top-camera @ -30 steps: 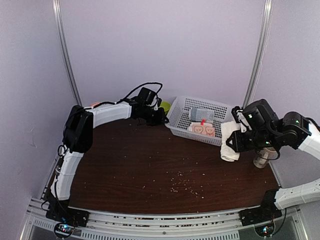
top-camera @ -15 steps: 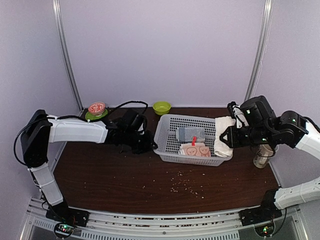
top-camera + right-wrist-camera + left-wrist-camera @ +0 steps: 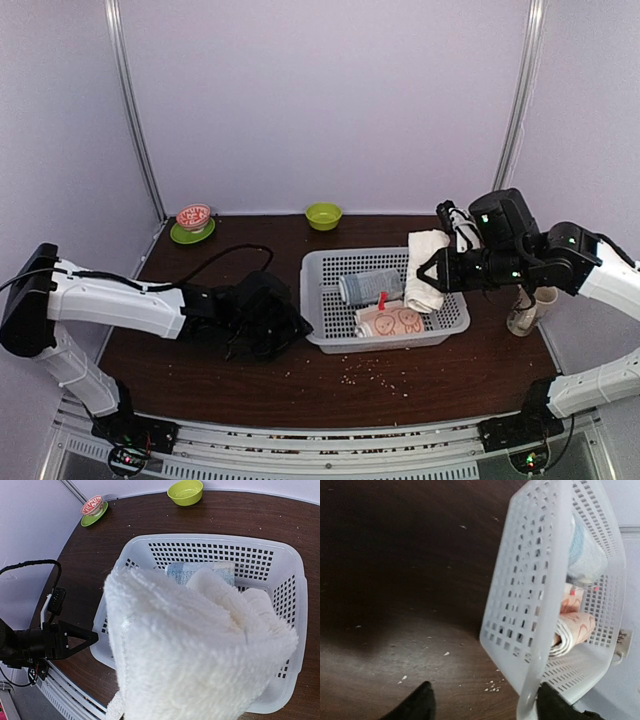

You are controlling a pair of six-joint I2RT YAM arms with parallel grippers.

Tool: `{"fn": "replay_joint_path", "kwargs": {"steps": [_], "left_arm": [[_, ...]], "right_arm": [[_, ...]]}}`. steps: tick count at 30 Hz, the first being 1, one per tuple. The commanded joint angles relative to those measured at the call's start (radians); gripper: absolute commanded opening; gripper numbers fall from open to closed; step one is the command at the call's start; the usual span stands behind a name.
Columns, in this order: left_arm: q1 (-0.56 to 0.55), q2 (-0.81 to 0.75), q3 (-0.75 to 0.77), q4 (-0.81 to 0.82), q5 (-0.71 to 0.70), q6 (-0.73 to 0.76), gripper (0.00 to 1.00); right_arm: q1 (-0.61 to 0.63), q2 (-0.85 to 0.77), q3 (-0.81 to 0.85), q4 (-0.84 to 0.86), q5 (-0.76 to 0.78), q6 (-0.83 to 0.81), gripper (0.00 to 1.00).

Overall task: Roll the towels
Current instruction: Move the storage box to the center of the board.

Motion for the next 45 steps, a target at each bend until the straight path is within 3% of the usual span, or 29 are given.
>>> {"fn": "replay_joint_path", "kwargs": {"steps": [1,6,11,15,18,31,38,45], "left_arm": [[0.015,-0.132,0.002,-0.231,-0.136,0.045,0.83],[0.135,-0.133,0.182,-0.364,-0.165,0.557,0.95],[0.269,0.097,0.467,-0.416,0.033,1.009,0.95],[0.298,0.323,0.713,-0.539,-0.007,1.279,0.96],[0.311,0.423,0.816,-0.557,0.016,1.440,0.96],[0.375,0.697,1.158,-0.599,0.043,1.774,0.97],[0.376,0.787,1.212,-0.640,0.109,1.934,0.90],[0.376,0.822,1.259,-0.632,0.068,1.950,0.76]], "right_arm": [[0.000,-0.029,-0.008,0.024,-0.012,0.006,0.00],[-0.001,-0.046,-0.003,-0.001,-0.031,-0.025,0.00],[-0.001,-0.072,-0.013,-0.021,-0.016,-0.042,0.00],[-0.001,-0.082,-0.013,-0.060,0.012,-0.045,0.00],[-0.001,-0.091,-0.017,-0.074,0.027,-0.046,0.00],[-0.001,-0.112,-0.013,-0.118,0.050,-0.052,0.00],[-0.003,-0.128,-0.022,-0.133,0.073,-0.064,0.00],[-0.003,-0.116,-0.030,-0.121,0.082,-0.066,0.00]]}}
